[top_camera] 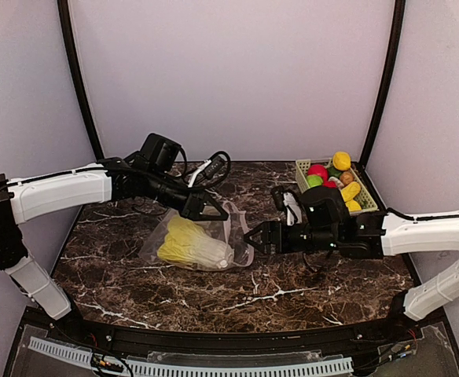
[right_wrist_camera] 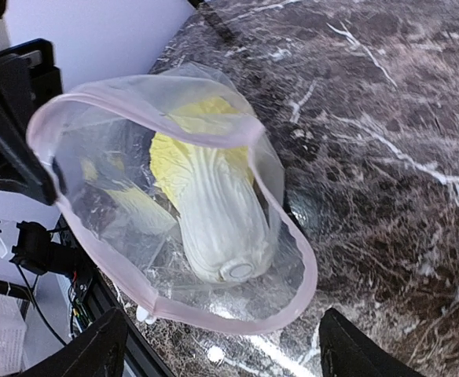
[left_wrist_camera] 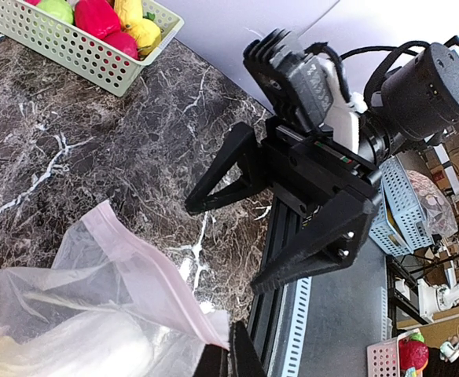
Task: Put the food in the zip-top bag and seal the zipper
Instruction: Adjust the zipper food storage bag at the center of the board, then pick up the fake vegetable from the bin.
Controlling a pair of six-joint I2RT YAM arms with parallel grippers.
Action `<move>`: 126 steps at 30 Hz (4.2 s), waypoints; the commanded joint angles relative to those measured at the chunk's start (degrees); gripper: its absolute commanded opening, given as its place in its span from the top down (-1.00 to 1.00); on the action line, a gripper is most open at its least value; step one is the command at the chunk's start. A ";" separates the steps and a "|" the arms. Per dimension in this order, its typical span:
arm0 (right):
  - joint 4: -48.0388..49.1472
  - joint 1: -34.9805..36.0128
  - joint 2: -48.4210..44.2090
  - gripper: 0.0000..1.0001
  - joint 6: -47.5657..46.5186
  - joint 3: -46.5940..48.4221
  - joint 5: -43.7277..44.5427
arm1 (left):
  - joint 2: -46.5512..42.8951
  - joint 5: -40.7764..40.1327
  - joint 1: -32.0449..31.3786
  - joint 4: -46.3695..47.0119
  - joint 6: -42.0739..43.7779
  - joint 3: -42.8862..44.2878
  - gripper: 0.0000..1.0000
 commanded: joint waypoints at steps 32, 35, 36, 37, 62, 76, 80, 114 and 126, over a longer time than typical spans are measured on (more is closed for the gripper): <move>6.33 -2.87 13.59 1.00 3.35 4.70 -6.91 | -2.54 -4.08 0.63 -4.47 3.24 1.50 0.99; 1.84 -2.31 10.12 1.00 0.70 9.73 -6.95 | -4.55 -5.99 1.94 -5.69 3.81 2.40 0.99; 0.06 -2.13 9.39 1.00 -0.33 11.88 -6.76 | -5.13 -6.28 2.83 -5.64 3.43 2.54 0.99; -1.96 -2.06 8.88 1.00 -1.53 14.17 -6.54 | -6.46 -6.89 3.21 -5.65 2.88 2.95 0.99; -9.88 -0.28 6.50 1.00 -4.66 20.18 -2.96 | -9.98 -13.23 5.15 -15.25 8.81 14.97 0.99; -3.39 2.08 6.41 0.88 5.39 5.84 -3.76 | -8.19 -12.10 5.36 -8.95 9.63 3.66 0.99; -5.75 2.48 6.43 0.63 5.52 5.76 -1.69 | -6.93 -8.13 5.04 -6.36 7.24 1.31 0.99; -36.77 -17.00 -10.07 -0.97 -11.84 13.57 13.88 | -7.00 -15.80 3.47 -3.96 7.72 -1.71 0.99; -30.67 -38.76 3.82 -0.86 -18.76 18.94 5.12 | -6.42 -17.60 2.51 -4.44 7.90 -1.90 0.99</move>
